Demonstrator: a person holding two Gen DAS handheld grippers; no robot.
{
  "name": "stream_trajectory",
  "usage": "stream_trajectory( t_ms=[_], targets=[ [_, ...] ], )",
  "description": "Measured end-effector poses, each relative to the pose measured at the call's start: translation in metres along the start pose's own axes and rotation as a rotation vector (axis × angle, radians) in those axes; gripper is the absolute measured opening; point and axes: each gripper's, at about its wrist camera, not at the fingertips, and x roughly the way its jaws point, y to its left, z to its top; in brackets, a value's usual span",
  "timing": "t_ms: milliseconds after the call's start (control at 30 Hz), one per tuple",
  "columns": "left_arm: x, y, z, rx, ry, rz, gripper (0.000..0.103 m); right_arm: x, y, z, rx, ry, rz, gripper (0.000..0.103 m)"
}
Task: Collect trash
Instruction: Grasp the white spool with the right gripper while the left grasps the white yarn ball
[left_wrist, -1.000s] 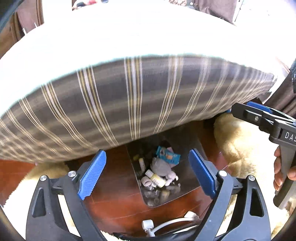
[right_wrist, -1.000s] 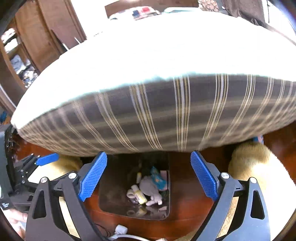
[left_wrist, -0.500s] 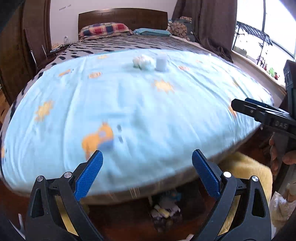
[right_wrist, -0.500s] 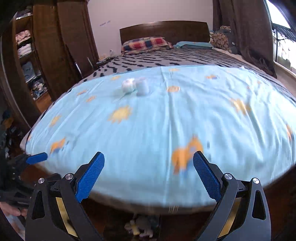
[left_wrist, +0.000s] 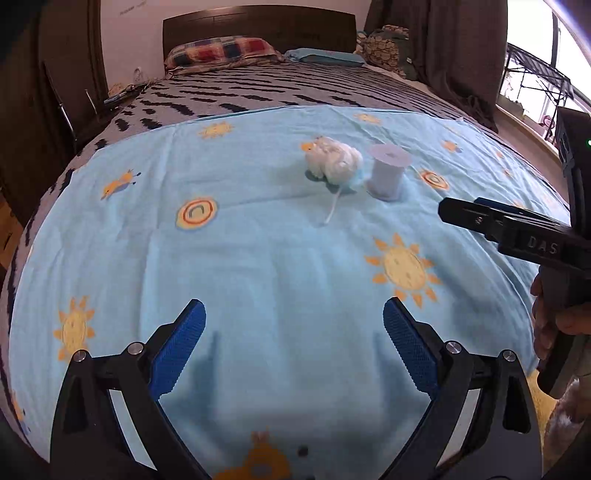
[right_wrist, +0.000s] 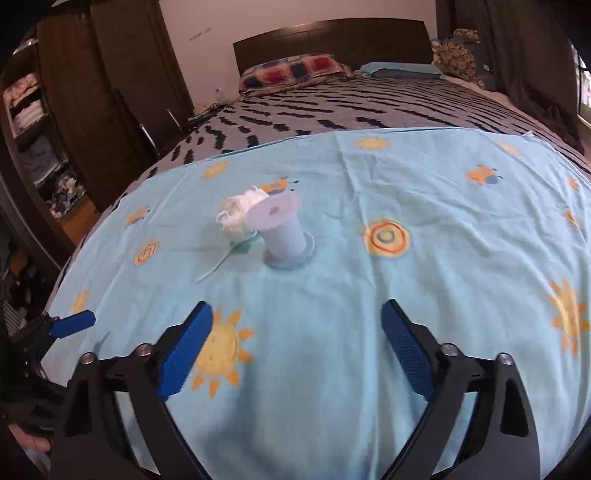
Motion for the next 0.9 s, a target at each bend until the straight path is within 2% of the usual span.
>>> stream_trajectory(
  t_ms=[67, 333, 433, 500, 700, 800, 900],
  targets=[
    [0.010, 0.002, 0.008, -0.004, 0.006, 0.007, 0.092, 0.013, 0.002, 0.011, -0.003, 0.010, 0.000, 0.075],
    [0.034, 0.001, 0.035, -0.010, 0.018, 0.019, 0.092, 0.057, 0.006, 0.037, 0.026, 0.063, 0.000, 0.064],
    [0.043, -0.001, 0.044, 0.002, 0.022, 0.025, 0.092, 0.067, 0.005, 0.043, 0.029, 0.080, -0.002, 0.054],
    [0.049, -0.002, 0.050, 0.000, 0.024, 0.029, 0.092, 0.070, 0.001, 0.047, 0.038, 0.081, 0.013, 0.040],
    [0.065, -0.009, 0.073, -0.011, 0.007, 0.023, 0.092, 0.053, -0.017, 0.061, 0.040, 0.004, -0.060, 0.039],
    [0.076, -0.013, 0.091, -0.028, -0.003, 0.012, 0.092, 0.045, -0.031, 0.064, 0.047, -0.008, -0.105, 0.039],
    [0.086, -0.022, 0.107, -0.020, -0.024, 0.012, 0.092, 0.037, -0.047, 0.063, 0.075, -0.016, -0.112, 0.039]
  ],
)
